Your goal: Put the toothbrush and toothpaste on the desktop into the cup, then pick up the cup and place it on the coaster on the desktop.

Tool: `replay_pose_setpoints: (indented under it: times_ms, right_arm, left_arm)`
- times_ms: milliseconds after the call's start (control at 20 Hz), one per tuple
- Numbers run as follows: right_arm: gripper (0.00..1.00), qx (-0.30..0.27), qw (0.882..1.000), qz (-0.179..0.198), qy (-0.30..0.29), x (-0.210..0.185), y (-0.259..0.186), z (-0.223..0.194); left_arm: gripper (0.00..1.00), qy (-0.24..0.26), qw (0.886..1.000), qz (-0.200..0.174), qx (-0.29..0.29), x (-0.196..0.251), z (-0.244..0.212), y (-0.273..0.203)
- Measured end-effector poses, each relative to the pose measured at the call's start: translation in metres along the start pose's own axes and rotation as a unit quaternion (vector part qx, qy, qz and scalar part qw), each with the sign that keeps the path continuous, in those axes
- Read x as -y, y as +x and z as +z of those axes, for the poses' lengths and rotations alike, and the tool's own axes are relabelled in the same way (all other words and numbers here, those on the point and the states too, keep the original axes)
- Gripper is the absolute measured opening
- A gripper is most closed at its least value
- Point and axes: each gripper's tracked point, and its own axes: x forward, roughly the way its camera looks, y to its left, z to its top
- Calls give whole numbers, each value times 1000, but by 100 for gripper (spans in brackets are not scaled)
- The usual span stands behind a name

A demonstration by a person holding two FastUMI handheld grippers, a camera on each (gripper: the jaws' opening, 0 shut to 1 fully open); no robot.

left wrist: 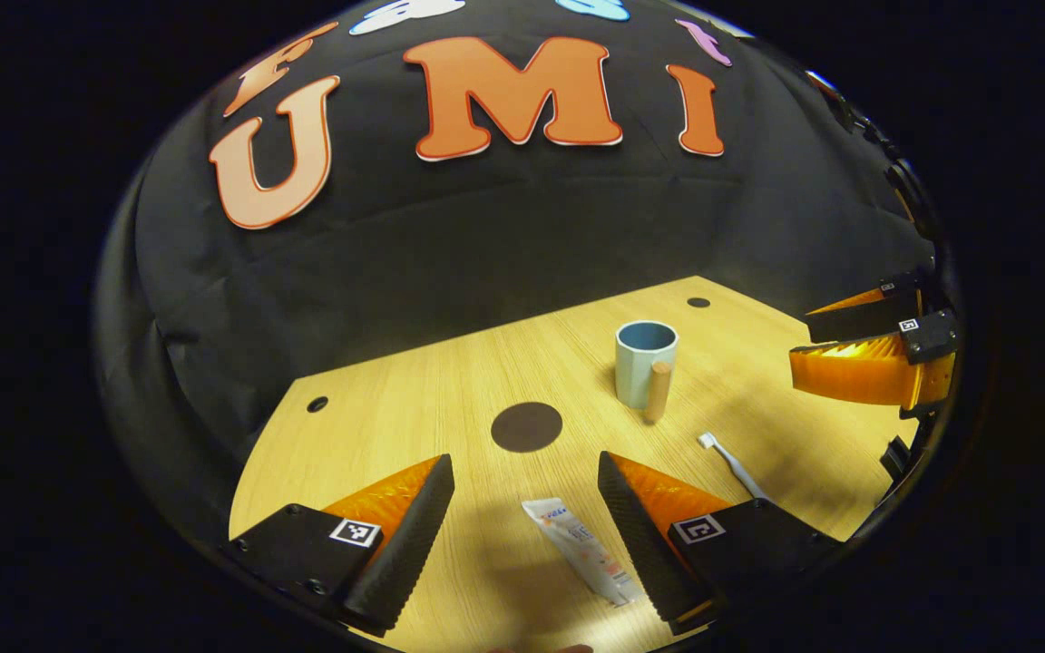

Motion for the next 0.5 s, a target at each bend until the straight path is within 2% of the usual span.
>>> replay_pose_setpoints:
  times_ms: [250, 500]
  right_arm:
    - [85, -81, 997, 11, 7, -8, 18, -28]
    - [84, -141, 990, 14, 5, -10, 19, -36]
  left_arm:
    - [100, -27, 995, -33, -87, 7, -16, -5]
    - [99, -68, 980, -37, -181, 8, -39, -9]
